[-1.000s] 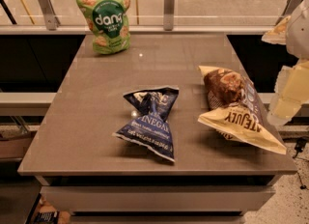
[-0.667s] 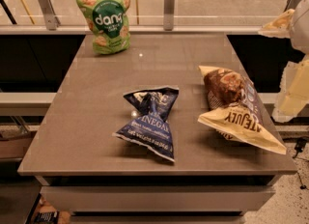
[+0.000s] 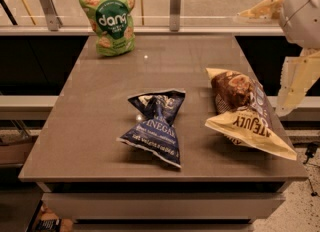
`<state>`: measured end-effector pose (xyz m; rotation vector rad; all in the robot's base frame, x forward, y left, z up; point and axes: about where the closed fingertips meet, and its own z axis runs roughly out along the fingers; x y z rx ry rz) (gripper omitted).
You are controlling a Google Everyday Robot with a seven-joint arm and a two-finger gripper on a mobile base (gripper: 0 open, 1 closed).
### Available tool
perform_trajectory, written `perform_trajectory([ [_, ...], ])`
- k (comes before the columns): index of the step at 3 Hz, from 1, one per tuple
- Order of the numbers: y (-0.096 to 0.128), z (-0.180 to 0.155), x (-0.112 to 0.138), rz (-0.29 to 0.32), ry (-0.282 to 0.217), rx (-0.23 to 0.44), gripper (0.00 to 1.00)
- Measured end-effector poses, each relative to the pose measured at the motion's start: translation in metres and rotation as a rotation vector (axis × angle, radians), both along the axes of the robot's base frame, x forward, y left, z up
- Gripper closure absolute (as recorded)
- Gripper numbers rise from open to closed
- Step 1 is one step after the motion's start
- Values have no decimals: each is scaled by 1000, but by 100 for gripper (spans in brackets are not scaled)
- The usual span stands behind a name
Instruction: Move blue chip bag near green rice chip bag
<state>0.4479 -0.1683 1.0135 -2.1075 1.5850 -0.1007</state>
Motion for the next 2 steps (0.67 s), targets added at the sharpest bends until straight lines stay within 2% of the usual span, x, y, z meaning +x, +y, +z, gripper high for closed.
perform_trajectory([
  [2,41,-19,-7,375,-103,-130,0],
])
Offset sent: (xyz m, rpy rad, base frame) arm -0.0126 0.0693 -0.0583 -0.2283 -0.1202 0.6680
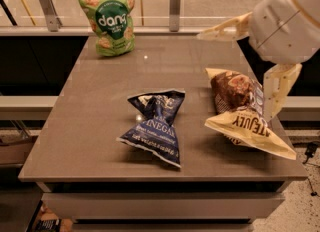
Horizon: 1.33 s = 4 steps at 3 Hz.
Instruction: Move blue chip bag near green rice chip bag
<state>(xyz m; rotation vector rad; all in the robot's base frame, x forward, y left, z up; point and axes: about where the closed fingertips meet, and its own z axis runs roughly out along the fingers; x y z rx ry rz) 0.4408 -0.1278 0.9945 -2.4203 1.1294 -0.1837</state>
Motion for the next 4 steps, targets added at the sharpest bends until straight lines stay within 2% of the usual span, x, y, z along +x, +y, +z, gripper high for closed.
perform_trajectory([
  [1,25,-28,-3,155,-11,-74,0],
  [2,25,-28,-3,155,-11,-74,0],
  [3,36,-37,10,189,-15,-123,0],
  [4,52,-60,27,252,-30,-151,0],
])
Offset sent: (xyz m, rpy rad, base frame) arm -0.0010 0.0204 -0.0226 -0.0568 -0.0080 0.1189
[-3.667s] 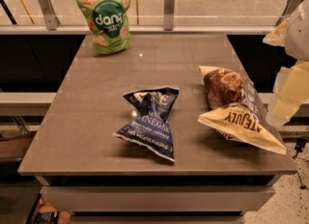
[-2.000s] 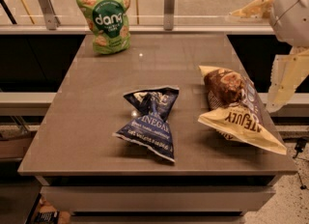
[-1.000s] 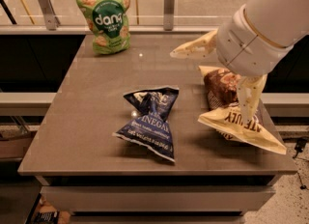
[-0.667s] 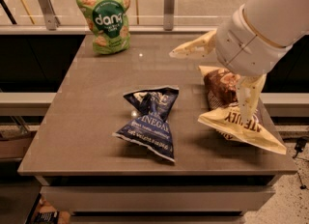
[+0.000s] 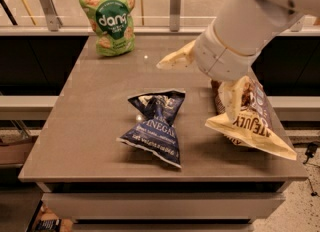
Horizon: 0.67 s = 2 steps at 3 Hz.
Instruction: Move blue chip bag near green rice chip bag
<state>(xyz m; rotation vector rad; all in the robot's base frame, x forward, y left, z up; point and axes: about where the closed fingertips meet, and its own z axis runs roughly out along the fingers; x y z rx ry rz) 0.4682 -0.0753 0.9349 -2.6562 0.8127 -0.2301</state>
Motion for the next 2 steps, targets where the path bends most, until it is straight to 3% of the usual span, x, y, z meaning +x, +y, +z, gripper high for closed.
perform_trajectory([
  [2,24,-41,14,119,-12,-26,0],
])
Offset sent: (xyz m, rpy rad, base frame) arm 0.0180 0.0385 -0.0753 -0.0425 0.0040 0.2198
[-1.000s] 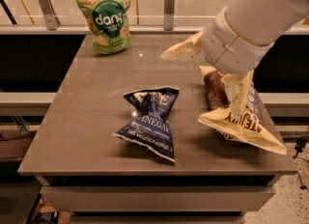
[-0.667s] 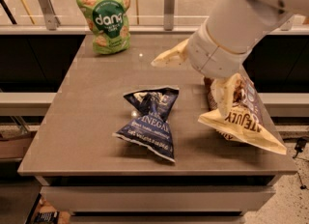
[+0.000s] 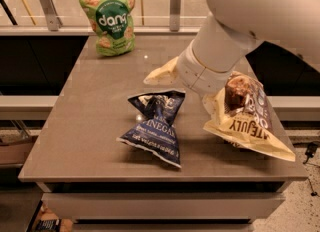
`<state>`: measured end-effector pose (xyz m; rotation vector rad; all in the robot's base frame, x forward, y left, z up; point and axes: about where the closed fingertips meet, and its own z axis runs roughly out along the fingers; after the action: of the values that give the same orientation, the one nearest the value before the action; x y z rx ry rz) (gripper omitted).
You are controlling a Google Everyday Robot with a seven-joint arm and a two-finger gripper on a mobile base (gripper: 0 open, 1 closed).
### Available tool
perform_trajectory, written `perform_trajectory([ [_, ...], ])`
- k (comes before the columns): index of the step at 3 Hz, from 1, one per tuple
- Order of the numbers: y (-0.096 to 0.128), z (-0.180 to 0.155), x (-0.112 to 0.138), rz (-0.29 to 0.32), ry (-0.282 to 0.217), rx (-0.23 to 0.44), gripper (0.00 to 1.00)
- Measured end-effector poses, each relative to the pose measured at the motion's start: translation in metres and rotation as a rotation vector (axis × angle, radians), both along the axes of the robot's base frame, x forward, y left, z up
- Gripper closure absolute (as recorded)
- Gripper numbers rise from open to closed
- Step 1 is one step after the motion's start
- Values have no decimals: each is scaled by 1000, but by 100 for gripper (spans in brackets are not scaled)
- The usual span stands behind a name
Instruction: Move blue chip bag near green rice chip bag
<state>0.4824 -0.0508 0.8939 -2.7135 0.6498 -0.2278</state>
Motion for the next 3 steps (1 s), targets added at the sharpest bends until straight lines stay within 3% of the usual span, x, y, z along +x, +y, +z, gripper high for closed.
perform_trajectory([
  [3,53,-48,-3,209,57,-67,0],
])
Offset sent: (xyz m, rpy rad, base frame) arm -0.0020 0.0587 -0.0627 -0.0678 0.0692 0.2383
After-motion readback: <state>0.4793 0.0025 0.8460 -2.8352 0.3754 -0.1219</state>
